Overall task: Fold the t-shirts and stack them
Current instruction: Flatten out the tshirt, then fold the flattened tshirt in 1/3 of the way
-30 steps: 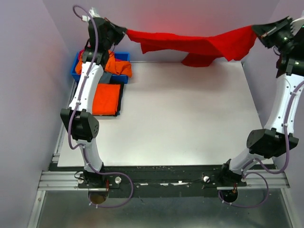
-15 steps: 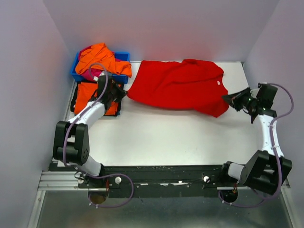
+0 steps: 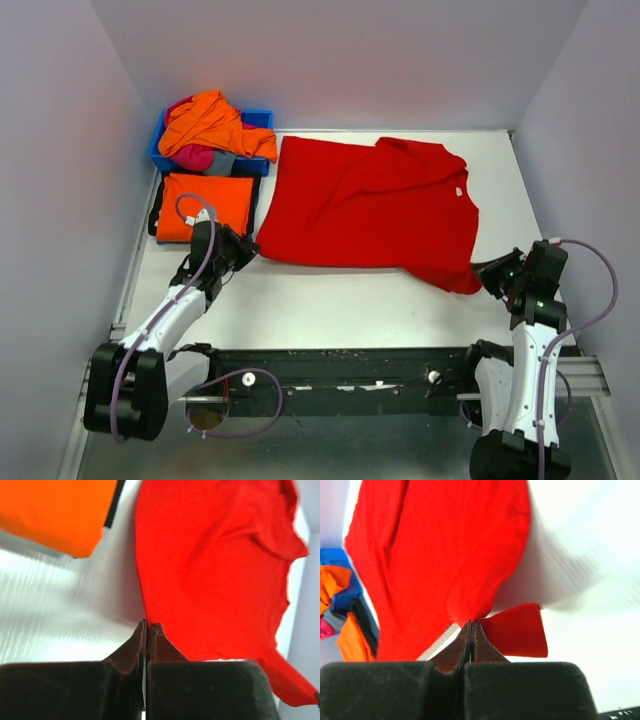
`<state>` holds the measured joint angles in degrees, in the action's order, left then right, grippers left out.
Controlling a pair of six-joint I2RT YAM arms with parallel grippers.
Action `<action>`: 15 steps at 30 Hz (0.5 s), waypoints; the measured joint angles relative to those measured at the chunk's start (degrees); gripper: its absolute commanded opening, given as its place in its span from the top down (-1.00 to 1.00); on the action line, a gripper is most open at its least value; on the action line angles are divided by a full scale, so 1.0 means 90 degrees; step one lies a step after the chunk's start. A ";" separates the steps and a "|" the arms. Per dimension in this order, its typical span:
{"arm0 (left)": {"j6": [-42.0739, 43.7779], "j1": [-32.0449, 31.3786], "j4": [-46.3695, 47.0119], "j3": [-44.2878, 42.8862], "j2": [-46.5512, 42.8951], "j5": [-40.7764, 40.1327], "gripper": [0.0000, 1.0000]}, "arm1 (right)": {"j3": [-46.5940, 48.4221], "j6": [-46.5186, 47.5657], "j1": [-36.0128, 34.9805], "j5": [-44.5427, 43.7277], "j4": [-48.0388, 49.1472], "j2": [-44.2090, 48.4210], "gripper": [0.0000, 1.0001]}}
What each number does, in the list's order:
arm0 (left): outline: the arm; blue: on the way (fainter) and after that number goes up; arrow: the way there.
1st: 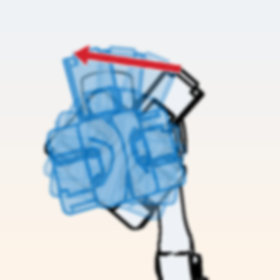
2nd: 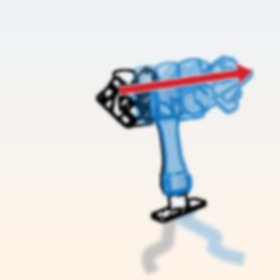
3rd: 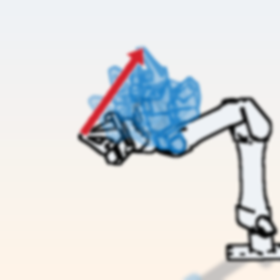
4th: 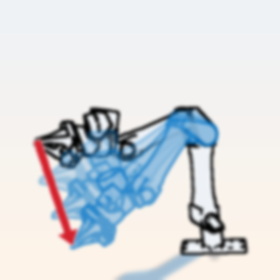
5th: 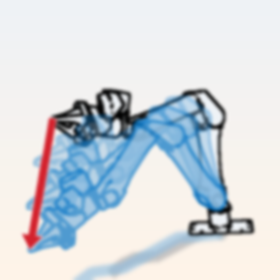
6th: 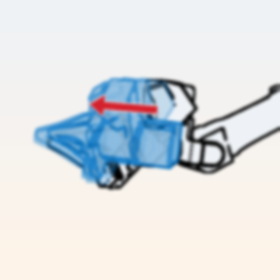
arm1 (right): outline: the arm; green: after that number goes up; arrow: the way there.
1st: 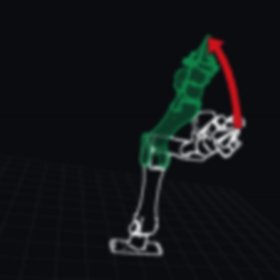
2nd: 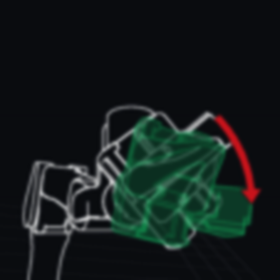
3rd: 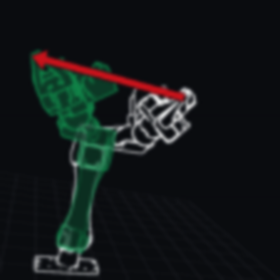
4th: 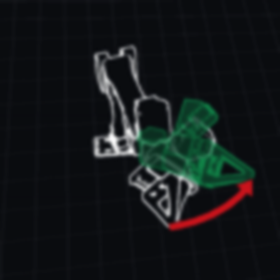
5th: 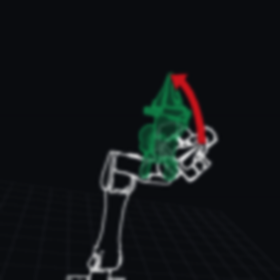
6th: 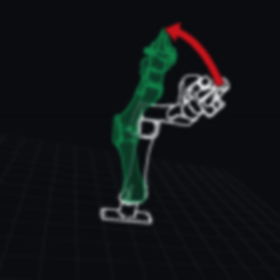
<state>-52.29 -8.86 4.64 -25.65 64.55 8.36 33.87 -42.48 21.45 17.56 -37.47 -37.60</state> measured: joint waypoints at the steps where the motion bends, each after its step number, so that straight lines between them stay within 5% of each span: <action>1: 0.0039 0.0000 -0.0090 0.0005 -0.0287 -0.0015 1.00 | -0.0056 0.0046 0.0000 -0.0073 -0.0100 0.0134 0.99; 7: 0.0272 -0.0007 -0.0597 -0.0209 -0.1039 -0.0267 1.00 | -0.0175 0.0284 0.0000 -0.0350 -0.0500 0.0117 0.99; 15: 0.0381 -0.0007 -0.0685 -0.0318 -0.0335 -0.0299 1.00 | 0.0350 0.0379 0.0000 -0.0510 -0.0704 -0.0070 0.99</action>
<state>-48.86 -8.93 -1.52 -28.51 61.54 5.67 37.01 -39.07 21.45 12.97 -43.81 -38.24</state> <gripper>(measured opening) 0.029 0.012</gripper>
